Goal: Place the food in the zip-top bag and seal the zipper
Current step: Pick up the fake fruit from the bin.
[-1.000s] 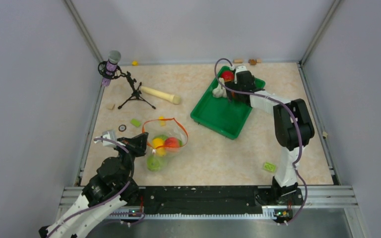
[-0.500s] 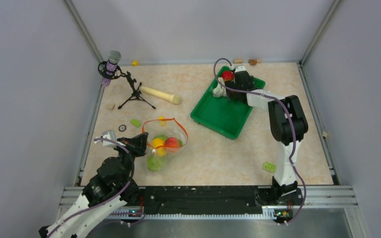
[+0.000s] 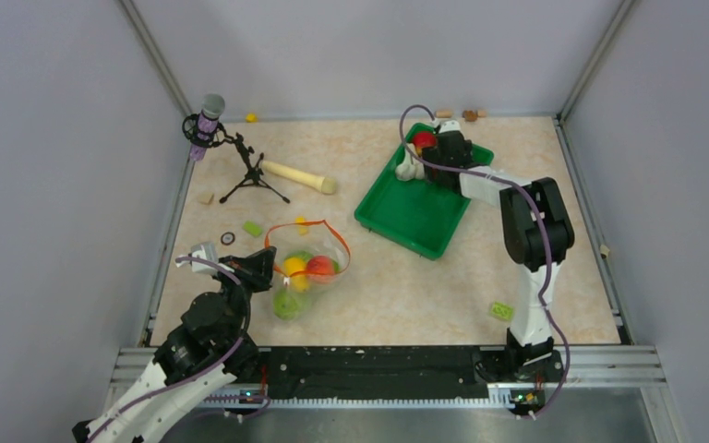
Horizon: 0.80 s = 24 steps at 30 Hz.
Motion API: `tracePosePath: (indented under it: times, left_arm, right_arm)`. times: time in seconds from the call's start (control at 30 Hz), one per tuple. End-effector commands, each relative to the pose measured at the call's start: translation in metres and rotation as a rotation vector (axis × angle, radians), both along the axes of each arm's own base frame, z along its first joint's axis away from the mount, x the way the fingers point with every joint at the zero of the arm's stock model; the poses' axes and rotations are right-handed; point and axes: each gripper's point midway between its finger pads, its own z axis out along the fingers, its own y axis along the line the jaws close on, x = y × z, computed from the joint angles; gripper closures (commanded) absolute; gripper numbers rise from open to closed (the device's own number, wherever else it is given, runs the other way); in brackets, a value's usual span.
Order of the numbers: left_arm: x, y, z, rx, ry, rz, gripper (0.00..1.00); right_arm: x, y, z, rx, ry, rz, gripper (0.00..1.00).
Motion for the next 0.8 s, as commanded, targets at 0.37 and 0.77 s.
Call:
tracePosePath:
  times: [0.37, 0.77]
  left_arm:
    - [-0.004, 0.001, 0.015, -0.052, -0.046, -0.017, 1.00]
    - [-0.007, -0.002, 0.017, -0.060, -0.046, -0.039, 1.00]
  right_arm:
    - [-0.070, 0.034, 0.157, 0.137, -0.290, -0.033, 0.50]
    - [-0.190, 0.135, 0.204, 0.570, -0.421, 0.305, 0.51]
